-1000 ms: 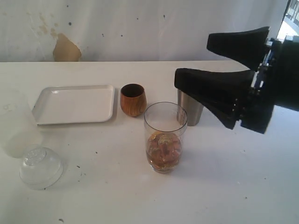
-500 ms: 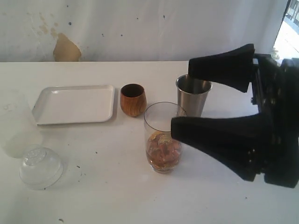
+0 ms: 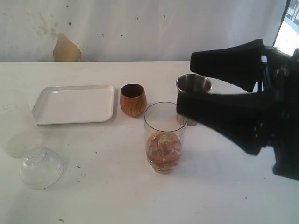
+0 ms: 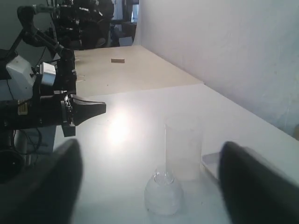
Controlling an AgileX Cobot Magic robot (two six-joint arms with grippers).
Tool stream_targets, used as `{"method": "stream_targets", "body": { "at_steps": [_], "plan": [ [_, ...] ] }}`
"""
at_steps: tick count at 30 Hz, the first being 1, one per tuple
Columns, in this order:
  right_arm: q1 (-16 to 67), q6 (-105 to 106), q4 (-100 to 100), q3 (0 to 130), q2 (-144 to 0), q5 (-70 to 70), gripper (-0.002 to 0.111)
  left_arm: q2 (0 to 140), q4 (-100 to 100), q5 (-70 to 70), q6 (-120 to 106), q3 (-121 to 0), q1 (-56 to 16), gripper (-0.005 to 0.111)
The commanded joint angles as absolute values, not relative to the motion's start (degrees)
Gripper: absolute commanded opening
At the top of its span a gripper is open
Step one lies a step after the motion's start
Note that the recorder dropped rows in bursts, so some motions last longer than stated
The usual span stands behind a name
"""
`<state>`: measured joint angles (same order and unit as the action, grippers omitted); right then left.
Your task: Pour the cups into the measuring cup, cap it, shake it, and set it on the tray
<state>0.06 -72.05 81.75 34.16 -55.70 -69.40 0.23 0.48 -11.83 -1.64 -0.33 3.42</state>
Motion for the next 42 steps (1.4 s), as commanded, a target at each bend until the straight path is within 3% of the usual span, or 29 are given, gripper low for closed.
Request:
{"method": "stream_targets", "body": {
  "at_steps": [1,9,27,32,42],
  "plan": [
    [-0.1,-72.6,79.5,34.0,-52.3,-70.0,0.005,0.0,0.0,-11.1,-1.6,0.0,3.1,0.001],
    [0.0,-72.6,79.2,34.0,-46.6,-57.8,0.000,0.0,0.0,-11.1,-1.6,0.0,3.1,0.001],
    [0.0,-71.7,79.5,32.7,-46.3,-60.8,0.000,0.0,0.0,-11.1,-1.6,0.0,3.1,0.001],
    [0.0,-67.8,53.2,29.4,-43.4,-53.6,0.000,0.0,0.0,-11.1,-1.6,0.0,3.1,0.001],
    [0.0,-28.8,24.8,22.9,-34.5,-56.5,0.000,0.0,0.0,-11.1,-1.6,0.0,3.1,0.001]
  ]
}}
